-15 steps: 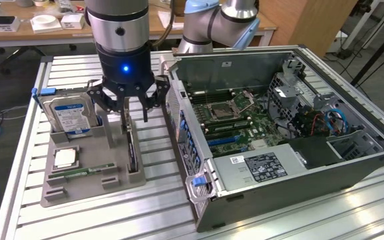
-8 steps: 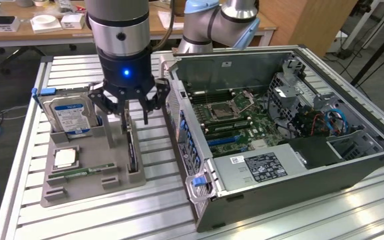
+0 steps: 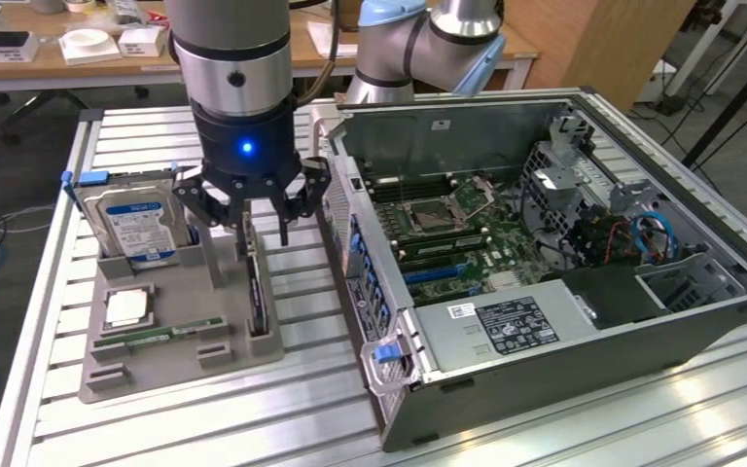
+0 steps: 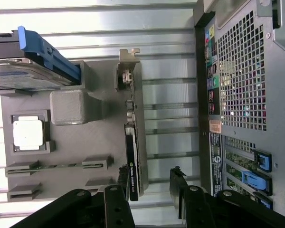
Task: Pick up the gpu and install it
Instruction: 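Reach for the gpu, then pick up the gpu and move the gpu toward the slot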
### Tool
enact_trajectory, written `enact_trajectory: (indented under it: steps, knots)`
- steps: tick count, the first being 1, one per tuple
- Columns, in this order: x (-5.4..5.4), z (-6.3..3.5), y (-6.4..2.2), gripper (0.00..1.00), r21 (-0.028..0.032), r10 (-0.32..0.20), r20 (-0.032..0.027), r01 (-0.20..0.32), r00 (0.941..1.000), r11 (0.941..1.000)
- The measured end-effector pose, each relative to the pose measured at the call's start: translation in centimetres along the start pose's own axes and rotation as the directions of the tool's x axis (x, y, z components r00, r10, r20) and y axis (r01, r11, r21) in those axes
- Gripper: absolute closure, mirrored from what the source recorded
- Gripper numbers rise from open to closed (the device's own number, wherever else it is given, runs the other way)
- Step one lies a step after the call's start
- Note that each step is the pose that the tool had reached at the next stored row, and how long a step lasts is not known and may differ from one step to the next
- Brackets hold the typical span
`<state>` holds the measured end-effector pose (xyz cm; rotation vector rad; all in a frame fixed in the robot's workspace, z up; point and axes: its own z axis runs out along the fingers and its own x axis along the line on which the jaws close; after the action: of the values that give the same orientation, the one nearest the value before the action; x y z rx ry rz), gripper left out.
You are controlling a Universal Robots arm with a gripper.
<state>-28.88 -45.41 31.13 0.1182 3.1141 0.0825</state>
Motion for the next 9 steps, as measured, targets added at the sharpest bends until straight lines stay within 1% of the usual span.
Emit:
enact_trajectory:
  steps: [9]
  knots:
    - [0.0, 0.03, 0.0, 0.53, -0.0002, 0.001, 0.0002, -0.001, 1.0, 1.0]
